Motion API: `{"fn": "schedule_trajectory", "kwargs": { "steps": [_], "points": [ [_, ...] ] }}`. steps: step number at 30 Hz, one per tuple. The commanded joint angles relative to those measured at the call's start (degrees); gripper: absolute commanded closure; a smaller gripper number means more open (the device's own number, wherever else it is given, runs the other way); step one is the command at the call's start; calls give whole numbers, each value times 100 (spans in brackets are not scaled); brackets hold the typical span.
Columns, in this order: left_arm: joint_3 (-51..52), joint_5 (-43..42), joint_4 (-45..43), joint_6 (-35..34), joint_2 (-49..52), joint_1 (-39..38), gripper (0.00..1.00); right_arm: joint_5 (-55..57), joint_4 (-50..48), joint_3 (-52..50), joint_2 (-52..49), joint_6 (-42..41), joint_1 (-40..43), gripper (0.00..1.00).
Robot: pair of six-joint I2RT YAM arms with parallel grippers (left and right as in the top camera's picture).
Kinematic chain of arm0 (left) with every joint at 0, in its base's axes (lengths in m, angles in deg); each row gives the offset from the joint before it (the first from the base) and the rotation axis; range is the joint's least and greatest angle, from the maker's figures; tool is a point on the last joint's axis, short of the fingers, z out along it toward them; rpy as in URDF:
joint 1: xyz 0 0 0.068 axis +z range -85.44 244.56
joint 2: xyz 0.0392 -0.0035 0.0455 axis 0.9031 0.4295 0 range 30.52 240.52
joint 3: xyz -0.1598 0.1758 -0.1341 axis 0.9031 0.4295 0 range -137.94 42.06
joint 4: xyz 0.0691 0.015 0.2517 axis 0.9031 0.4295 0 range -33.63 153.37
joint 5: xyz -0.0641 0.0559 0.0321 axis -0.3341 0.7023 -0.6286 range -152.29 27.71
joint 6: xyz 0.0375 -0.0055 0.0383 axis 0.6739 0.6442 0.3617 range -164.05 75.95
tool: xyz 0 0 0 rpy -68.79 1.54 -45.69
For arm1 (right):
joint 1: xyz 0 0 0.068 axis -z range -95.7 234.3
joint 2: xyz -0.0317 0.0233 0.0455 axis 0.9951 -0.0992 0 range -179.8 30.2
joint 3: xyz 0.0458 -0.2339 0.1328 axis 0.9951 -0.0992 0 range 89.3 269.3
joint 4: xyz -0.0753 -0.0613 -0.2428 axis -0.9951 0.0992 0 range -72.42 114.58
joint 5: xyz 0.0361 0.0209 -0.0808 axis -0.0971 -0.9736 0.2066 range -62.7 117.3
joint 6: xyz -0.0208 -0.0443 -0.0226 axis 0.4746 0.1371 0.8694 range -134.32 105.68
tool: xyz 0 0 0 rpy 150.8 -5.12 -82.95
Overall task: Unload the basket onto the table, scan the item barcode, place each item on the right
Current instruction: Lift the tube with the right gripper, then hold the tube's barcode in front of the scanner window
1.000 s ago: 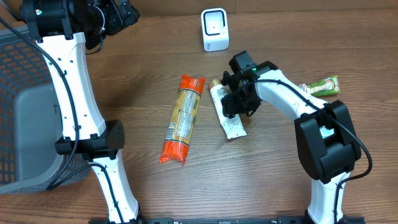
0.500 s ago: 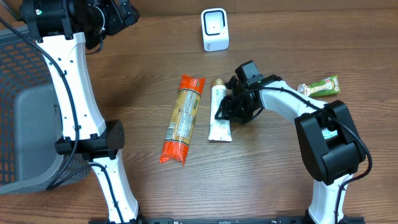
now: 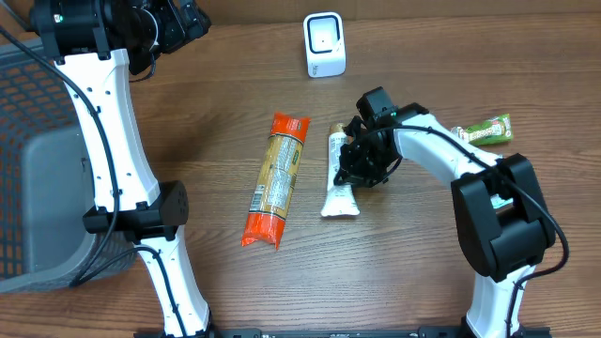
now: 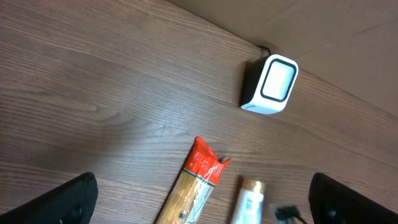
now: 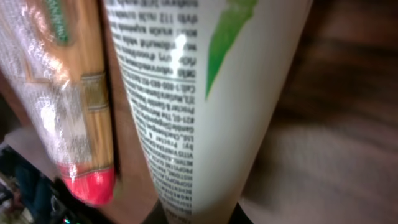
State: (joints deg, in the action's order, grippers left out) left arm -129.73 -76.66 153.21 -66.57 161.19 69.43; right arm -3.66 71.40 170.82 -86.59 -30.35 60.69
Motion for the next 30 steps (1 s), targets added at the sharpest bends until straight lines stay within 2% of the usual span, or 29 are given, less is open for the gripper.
{"fn": "schedule_trajectory", "kwargs": {
  "steps": [1,4,11,23,26,30],
  "points": [
    [-7,-24,-4,-63,-28,-37,0,-319,385,970,981,1054,33,96],
    [-7,-24,-4,-63,-28,-37,0,-688,754,1539,1436,1329,33,96],
    [-7,-24,-4,-63,-28,-37,1,-1624,789,1613,1875,1311,35,96],
    [-7,-24,-4,-63,-28,-37,0,-1617,874,1663,1875,1303,118,96],
    [-7,-24,-7,-63,-28,-37,0,-743,1093,2129,1875,960,125,96],
    [-7,-24,-4,-63,-28,-39,0,1303,1532,3451,1873,809,103,97]
  ]
}}
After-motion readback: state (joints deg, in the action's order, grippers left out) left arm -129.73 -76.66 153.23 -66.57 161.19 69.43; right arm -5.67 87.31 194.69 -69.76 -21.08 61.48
